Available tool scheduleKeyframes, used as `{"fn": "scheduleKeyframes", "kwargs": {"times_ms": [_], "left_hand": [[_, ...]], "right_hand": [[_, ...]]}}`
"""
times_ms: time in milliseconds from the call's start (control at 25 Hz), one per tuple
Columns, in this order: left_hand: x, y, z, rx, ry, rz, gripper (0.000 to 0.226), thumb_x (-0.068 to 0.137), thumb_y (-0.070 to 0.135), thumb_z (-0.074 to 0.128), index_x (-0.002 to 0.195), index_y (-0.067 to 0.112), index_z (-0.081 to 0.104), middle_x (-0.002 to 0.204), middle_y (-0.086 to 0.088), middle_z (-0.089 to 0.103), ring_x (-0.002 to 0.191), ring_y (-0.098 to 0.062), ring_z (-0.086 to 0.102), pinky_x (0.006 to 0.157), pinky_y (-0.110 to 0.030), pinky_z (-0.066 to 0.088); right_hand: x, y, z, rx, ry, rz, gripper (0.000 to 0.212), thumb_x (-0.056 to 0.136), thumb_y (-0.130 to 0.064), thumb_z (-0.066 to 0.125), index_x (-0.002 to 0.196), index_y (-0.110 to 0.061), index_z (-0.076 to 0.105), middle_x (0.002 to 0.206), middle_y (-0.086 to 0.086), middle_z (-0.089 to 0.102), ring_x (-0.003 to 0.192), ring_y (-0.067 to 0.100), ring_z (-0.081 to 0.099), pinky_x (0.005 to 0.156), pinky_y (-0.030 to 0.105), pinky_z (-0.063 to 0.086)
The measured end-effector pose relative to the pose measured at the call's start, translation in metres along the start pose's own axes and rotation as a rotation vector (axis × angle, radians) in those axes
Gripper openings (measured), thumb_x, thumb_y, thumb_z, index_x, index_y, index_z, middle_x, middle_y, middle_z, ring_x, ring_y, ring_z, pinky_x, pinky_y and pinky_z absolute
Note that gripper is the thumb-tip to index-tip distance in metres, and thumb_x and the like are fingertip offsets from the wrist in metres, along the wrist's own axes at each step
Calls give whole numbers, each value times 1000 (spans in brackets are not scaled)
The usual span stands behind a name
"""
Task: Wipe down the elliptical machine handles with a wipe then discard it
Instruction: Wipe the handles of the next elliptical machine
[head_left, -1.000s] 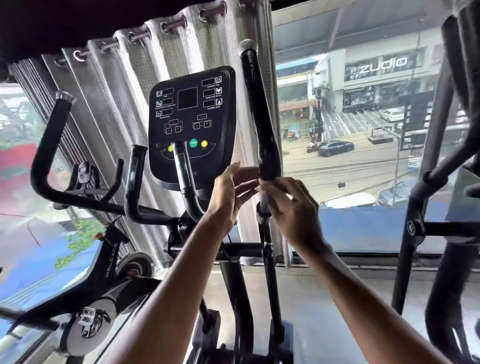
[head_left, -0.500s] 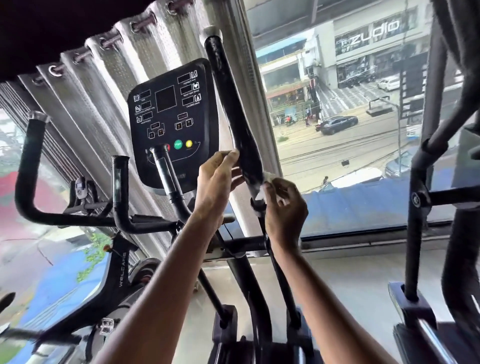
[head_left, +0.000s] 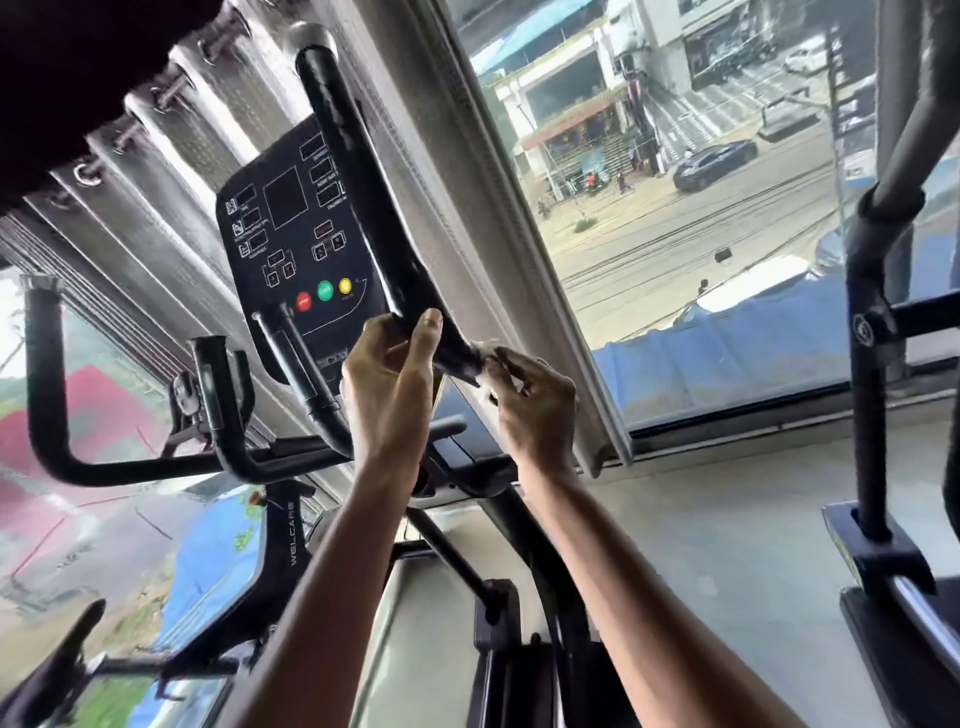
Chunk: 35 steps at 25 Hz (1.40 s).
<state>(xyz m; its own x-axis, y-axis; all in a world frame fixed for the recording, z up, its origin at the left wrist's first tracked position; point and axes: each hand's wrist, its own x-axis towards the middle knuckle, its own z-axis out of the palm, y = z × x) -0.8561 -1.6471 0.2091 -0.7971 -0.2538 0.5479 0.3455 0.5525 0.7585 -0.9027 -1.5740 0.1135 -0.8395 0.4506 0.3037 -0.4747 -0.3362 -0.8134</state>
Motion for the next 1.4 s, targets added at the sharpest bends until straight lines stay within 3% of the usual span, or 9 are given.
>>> {"fn": "scheduleKeyframes", "kwargs": {"times_ms": [240, 440, 560, 760, 880, 1000, 1080, 1200, 1400], "left_hand": [[-9, 8, 14, 121, 164, 42, 29, 99, 43, 62, 74, 30, 62, 65, 23, 61, 64, 1, 53, 70, -31, 41], [-13, 15, 32, 148, 328, 26, 39, 100, 40, 57, 64, 26, 50, 55, 16, 43, 56, -3, 36, 60, -27, 34], [-14, 18, 40, 252, 398, 48, 41, 101, 34, 55, 62, 30, 43, 52, 17, 44, 54, -1, 38, 56, -18, 33], [-12, 6, 40, 303, 474, -6, 45, 95, 53, 52, 70, 15, 54, 63, -7, 54, 67, -34, 54, 70, -56, 55], [-17, 9, 47, 382, 504, -1, 39, 95, 53, 49, 75, 22, 59, 66, 3, 63, 66, -18, 60, 72, -57, 57], [-21, 11, 54, 351, 514, -2, 35, 93, 54, 50, 91, 23, 67, 76, 21, 70, 72, 0, 67, 75, -43, 61], [-24, 10, 58, 319, 520, 0, 34, 91, 53, 53, 97, 23, 68, 81, 24, 72, 78, 1, 69, 74, -37, 62], [-30, 4, 66, 330, 523, -20, 16, 90, 51, 60, 95, 37, 67, 89, 22, 74, 85, -3, 72, 83, -45, 61], [-33, -13, 76, 318, 537, -107, 16, 83, 54, 70, 96, 44, 70, 94, 21, 77, 95, -12, 75, 93, -54, 56]], "right_hand": [[49, -7, -15, -41, -385, -29, 16, 87, -27, 78, 103, -23, 80, 100, -10, 77, 93, 6, 72, 86, 41, 60], [71, -8, -15, -34, -588, -79, 14, 89, -21, 77, 102, -19, 81, 100, -9, 76, 94, 4, 71, 82, 26, 57], [84, 4, -13, -84, -649, -76, 15, 89, -23, 77, 103, -19, 80, 99, -10, 75, 93, 2, 70, 83, 32, 59], [92, -2, -13, -100, -775, -144, 14, 90, -25, 74, 104, -23, 80, 100, -13, 75, 93, 2, 69, 81, 26, 57], [111, 5, -12, -144, -885, -28, 14, 89, -28, 76, 102, -24, 80, 97, -11, 75, 89, 4, 70, 83, 37, 59], [116, -12, -11, -47, -1006, -19, 16, 87, -30, 77, 102, -25, 79, 98, -11, 75, 91, 3, 70, 83, 23, 57], [118, -9, -15, -94, -1008, -88, 18, 89, -29, 76, 106, -24, 79, 100, -11, 75, 91, 0, 69, 79, 12, 52], [125, 18, -22, -236, -904, 32, 19, 90, -24, 75, 108, -20, 78, 104, -8, 76, 86, -3, 67, 69, 0, 44], [99, 37, -31, -97, -671, 12, 17, 88, -16, 78, 104, -10, 79, 99, -4, 76, 85, -7, 67, 76, 3, 47]]}}
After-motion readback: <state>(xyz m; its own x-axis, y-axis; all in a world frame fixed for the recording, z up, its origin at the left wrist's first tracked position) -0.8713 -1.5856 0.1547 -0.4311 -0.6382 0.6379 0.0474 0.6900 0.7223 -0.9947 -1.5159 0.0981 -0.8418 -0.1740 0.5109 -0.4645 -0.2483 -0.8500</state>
